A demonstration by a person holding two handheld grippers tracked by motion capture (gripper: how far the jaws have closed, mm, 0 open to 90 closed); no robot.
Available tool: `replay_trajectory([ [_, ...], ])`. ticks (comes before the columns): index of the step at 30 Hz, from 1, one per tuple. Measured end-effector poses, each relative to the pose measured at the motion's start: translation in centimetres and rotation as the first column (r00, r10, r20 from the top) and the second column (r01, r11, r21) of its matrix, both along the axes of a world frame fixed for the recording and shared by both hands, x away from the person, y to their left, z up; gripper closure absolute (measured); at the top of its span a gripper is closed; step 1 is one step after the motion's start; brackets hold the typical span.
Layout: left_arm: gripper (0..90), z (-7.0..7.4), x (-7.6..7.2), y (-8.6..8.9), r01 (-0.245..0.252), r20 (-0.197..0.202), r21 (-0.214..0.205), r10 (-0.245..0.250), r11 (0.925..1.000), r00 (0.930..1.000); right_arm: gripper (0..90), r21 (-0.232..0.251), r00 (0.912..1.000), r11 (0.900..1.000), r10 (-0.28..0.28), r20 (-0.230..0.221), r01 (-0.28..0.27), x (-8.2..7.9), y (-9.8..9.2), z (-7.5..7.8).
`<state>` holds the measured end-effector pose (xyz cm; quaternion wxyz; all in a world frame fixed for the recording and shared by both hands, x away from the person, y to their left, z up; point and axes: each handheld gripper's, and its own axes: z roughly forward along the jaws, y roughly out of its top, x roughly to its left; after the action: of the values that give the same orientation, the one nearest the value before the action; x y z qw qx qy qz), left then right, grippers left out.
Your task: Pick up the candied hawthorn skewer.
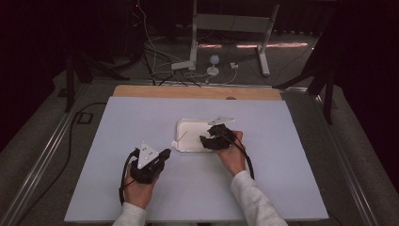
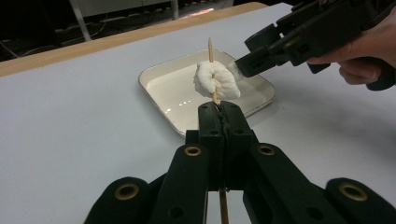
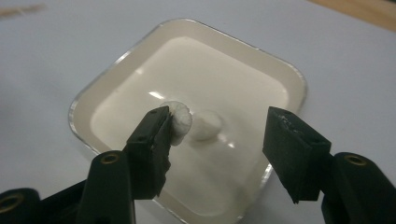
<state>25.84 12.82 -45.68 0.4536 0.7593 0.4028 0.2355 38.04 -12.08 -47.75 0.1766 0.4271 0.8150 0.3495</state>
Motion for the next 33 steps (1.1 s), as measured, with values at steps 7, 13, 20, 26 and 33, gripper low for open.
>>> replay_trajectory([
  [7,90.0,-0.9,0.6,-0.8,0.033,-0.036,0.006,-0.033,0.9994,0.9988,40.7,0.071,0.9996,0.9974,-0.011,-0.026,0.013,0.0,0.1,-0.1],
  [13,89.9,-1.9,1.2,-1.7,0.052,-0.069,0.037,-0.049,0.9980,0.9964,40.9,0.106,0.9994,0.9943,-0.011,-0.034,0.014,0.0,0.0,0.1],
  [20,89.9,-2.3,1.5,-2.2,0.053,-0.084,0.054,-0.049,0.9971,0.9953,42.1,0.133,0.9993,0.9911,0.012,-0.036,-0.007,-0.1,0.0,0.2],
  [26,89.9,-2.4,1.6,-2.5,0.048,-0.078,0.052,-0.044,0.9975,0.9960,42.3,0.154,0.9995,0.9879,0.017,-0.026,-0.013,-0.2,0.0,0.5],
  [33,89.9,-2.3,1.7,-2.2,0.024,-0.072,0.034,-0.022,0.9991,0.9972,42.0,0.137,0.9984,0.9890,0.054,0.018,-0.056,-1.5,0.6,1.5],
])
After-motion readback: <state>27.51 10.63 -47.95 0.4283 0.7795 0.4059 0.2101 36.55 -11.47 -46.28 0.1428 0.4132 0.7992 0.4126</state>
